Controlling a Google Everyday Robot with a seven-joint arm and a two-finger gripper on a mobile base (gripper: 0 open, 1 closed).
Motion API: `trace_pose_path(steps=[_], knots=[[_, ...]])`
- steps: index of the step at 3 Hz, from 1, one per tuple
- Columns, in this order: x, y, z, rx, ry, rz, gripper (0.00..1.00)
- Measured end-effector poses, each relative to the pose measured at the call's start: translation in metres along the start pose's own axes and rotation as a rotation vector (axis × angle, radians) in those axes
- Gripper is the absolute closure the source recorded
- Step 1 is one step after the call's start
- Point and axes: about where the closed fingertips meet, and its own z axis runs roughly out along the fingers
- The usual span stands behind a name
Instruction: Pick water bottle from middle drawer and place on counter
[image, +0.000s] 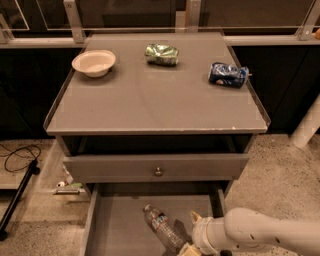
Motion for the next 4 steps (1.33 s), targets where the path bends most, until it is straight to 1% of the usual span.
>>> trace_pose_path(steps=[1, 2, 3, 4], knots=[[0.01, 0.002, 0.043, 0.001, -0.005, 0.059, 0.0], [0.011, -0.004, 0.075, 0.027, -0.027, 0.111, 0.0], [0.014, -0.008, 0.097, 0.075, -0.049, 0.149, 0.0], [0.017, -0.012, 0.112, 0.14, -0.061, 0.167, 0.0]])
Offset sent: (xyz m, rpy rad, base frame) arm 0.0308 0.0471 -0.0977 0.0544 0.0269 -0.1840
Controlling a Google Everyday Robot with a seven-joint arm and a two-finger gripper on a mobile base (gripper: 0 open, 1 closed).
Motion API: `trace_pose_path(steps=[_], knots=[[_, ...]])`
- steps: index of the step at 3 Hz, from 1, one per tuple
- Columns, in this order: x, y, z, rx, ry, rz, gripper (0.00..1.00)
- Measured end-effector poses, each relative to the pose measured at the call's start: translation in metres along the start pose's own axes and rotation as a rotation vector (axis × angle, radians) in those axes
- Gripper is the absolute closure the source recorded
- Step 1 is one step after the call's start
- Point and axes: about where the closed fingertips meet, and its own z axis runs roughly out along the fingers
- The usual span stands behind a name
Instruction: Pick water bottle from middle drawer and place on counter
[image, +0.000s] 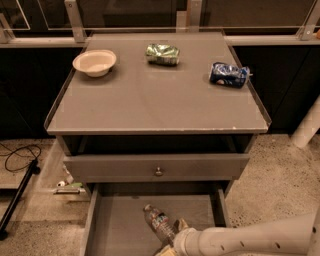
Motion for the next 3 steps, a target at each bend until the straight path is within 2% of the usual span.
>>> trace_pose_path(steps=[1, 3], knots=[[0.0029, -0.0045, 0.0077, 0.044, -0.01, 0.025, 0.18], [0.0023, -0.0068, 0.008, 0.054, -0.013, 0.025, 0.65]])
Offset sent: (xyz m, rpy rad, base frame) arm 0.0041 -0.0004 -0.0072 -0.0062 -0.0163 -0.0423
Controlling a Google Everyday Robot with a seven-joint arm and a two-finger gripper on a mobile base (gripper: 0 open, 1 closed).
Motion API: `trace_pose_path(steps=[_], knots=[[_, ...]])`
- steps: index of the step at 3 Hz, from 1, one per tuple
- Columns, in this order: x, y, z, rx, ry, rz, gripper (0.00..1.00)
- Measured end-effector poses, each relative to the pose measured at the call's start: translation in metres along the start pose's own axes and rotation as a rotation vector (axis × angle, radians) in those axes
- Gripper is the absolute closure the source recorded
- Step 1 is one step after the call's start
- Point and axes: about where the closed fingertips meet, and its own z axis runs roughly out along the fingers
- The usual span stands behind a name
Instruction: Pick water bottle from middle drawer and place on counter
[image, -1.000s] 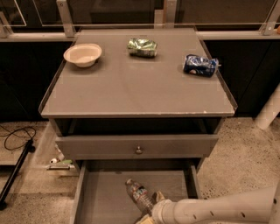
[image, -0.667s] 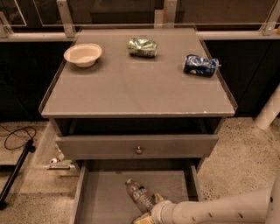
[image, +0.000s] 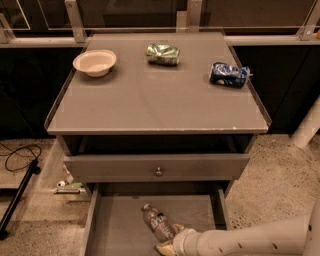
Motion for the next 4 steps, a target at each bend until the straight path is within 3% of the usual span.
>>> trace_pose_path(steps=[1, 2, 4], knots=[[0.001, 0.001, -0.001, -0.005, 0.003, -0.003, 0.89], [0.011, 0.006, -0.014, -0.048, 0.041, -0.021, 1.0], [0.005, 0.009, -0.077, -0.12, 0.017, -0.112, 1.0]])
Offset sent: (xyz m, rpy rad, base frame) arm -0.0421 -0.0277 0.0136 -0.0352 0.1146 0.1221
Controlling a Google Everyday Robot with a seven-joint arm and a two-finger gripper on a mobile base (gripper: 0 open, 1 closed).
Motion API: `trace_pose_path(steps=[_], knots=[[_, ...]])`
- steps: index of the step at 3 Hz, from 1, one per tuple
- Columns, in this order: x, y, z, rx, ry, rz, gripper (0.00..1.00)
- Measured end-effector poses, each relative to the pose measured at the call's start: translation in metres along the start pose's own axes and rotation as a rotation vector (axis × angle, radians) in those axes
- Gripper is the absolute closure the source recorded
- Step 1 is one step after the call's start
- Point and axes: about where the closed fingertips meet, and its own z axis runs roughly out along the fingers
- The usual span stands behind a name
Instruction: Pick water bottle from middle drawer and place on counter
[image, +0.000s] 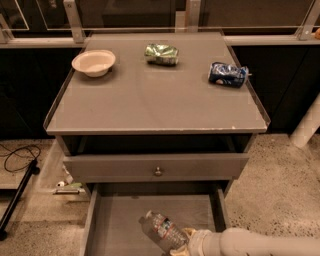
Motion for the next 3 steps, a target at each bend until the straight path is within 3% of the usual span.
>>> trace_pose_path(steps=[1, 2, 3], knots=[[-0.008, -0.01, -0.025, -0.025, -0.045, -0.014, 1.0], [-0.03, -0.045, -0.059, -0.041, -0.072, -0.03, 1.0], [-0.058, -0.071, -0.095, -0.069, -0.06, -0.049, 1.0]])
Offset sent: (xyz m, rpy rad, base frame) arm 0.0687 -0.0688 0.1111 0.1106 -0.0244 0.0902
